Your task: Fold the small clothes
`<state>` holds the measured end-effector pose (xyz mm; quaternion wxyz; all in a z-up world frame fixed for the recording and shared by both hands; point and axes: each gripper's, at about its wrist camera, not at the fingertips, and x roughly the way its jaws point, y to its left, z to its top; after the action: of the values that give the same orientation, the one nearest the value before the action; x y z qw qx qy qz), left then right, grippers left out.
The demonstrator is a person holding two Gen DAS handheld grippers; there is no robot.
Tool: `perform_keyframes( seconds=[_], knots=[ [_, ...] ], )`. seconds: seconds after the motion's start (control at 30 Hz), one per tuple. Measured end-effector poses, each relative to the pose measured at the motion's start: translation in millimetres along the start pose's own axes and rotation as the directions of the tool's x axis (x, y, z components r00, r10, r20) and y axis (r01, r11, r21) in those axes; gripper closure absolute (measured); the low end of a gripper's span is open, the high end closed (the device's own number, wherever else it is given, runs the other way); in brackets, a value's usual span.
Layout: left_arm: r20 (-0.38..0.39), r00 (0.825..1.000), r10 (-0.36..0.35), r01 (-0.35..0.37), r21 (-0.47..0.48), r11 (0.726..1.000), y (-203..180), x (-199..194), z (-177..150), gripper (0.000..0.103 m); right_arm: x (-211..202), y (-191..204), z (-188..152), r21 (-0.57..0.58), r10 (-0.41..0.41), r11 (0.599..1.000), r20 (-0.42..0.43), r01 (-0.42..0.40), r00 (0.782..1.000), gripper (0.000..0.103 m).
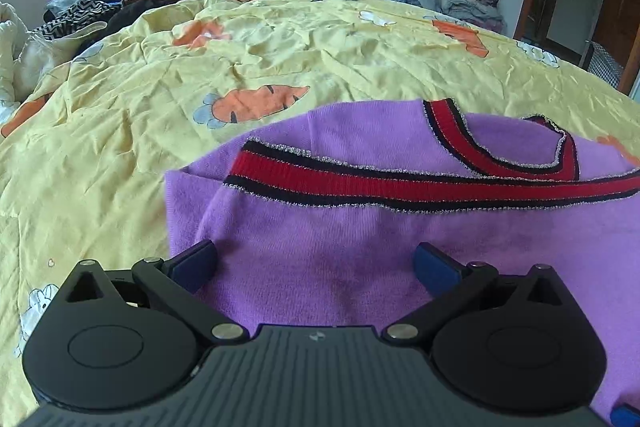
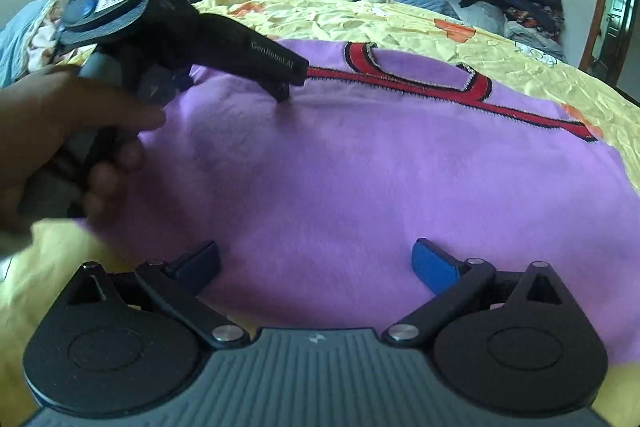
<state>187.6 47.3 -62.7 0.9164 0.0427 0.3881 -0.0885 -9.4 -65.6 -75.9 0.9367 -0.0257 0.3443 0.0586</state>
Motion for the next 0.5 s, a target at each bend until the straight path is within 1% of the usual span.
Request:
perform_keyframes(
  seconds=[0.07, 0.2, 0.27, 0.37, 0.4, 0.43, 0.5],
  knots=[
    [0.009, 1.000, 0.003, -0.003, -0.002, 1.000, -1, 1, -1, 0.000, -3, -4, 2, 0.011, 0.005, 1.000, -0.012, -0.005, 1.000, 0.000],
    [0.014, 1.000, 0.008, -0.008, -0.004, 1.000, -2, -1, -2, 0.000, -2, -23, 23, 0.094, -0.055, 0.994, 0.024, 0.053, 0.998, 0.000],
    [0.015, 1.000, 0.007, -0.007, -0.004, 1.000, -2, -1, -2, 0.000, 9, -37, 36, 0.137, -0.067, 0.988, 0.005, 0.066, 0.998, 0.000],
    [0.022, 1.000, 0.005, -0.005, -0.003, 1.000, -2, -1, -3, 0.000, 25, -52, 52, 0.196, -0.072, 0.978, 0.002, 0.070, 0.997, 0.000],
    [0.024, 1.000, 0.005, -0.005, -0.002, 1.000, -2, -1, -3, 0.000, 31, -52, 55, 0.193, -0.079, 0.978, -0.001, 0.078, 0.997, 0.000],
    [0.025, 1.000, 0.005, -0.005, 0.000, 1.000, -2, -1, -4, 0.000, 36, -50, 57, 0.172, -0.103, 0.980, -0.003, 0.102, 0.995, 0.000],
    [0.027, 1.000, 0.001, -0.001, 0.001, 1.000, -1, 0, -4, 0.000, 46, -45, 55, 0.125, -0.135, 0.982, -0.042, 0.139, 0.990, 0.000]
  ],
)
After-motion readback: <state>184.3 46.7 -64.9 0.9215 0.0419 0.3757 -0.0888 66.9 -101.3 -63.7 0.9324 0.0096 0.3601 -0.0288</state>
